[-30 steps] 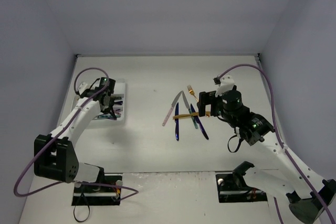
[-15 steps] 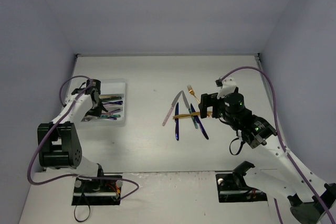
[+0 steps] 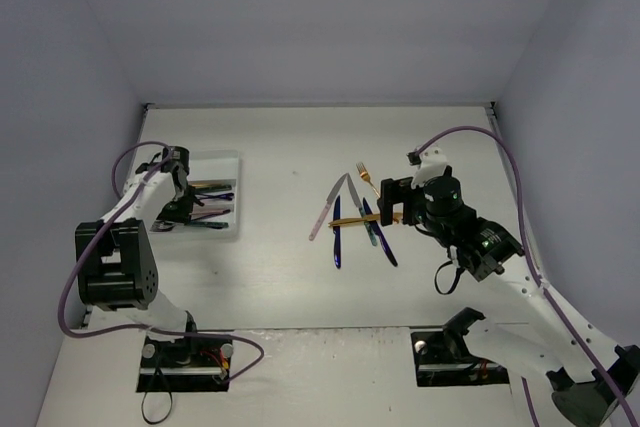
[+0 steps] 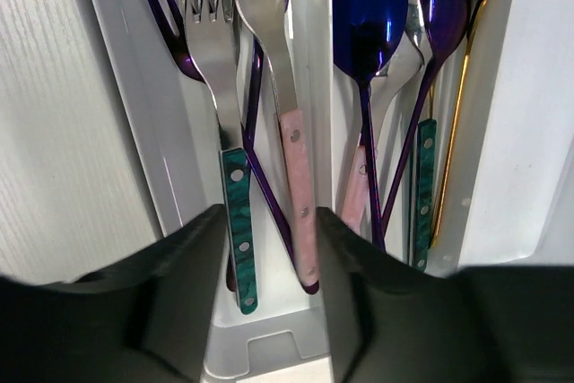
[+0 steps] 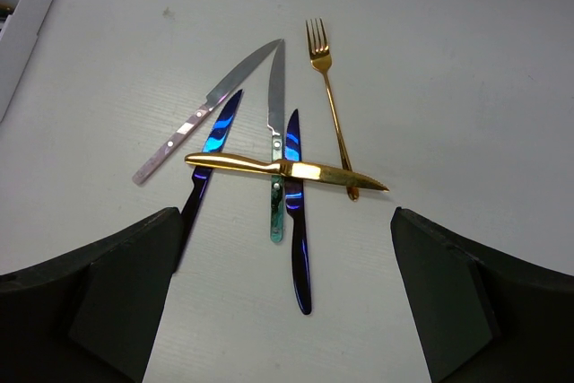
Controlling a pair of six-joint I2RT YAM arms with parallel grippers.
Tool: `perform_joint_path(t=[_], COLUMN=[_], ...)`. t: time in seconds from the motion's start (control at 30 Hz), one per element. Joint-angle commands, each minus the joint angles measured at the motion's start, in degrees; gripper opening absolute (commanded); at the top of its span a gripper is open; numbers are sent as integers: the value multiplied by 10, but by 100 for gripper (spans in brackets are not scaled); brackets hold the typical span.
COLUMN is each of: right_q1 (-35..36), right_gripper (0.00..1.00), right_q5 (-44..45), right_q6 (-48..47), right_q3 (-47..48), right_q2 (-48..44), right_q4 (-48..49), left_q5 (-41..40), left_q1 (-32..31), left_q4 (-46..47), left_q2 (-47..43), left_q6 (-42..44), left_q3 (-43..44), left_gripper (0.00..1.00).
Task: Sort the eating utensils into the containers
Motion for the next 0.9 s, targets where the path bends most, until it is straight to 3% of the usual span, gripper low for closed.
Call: perform_joint_path(t=[0.0, 0.1, 0.27, 0.47, 0.57, 0.67, 0.87], right_q1=[-3, -3, -14, -68, -122, -140, -141], right_gripper=[100, 100, 95, 84, 77, 67, 62], right_q5=[19, 27, 24, -13, -76, -108, -99], right_q6=[-9, -17, -32, -44, -28, -25, -37], right_q3=[14, 27, 71, 126, 150, 181, 228], right_q2=[30, 68, 173, 314, 381, 438, 531], right_q4=[24, 27, 35, 45, 55, 56, 61], left_q5=[12, 16, 13, 20, 24, 42, 83], left_q1=[4, 3, -7, -9, -19, -52, -114], left_q4=[-1, 1, 2, 34, 33, 38, 55], left_q2=[-50, -90, -150, -237, -260, -291, -325], left_q6=[26, 64, 203, 457, 575, 632, 712], left_q3=[18, 21, 36, 32, 44, 42, 19], left_gripper=[47, 54, 63, 69, 71, 76, 80])
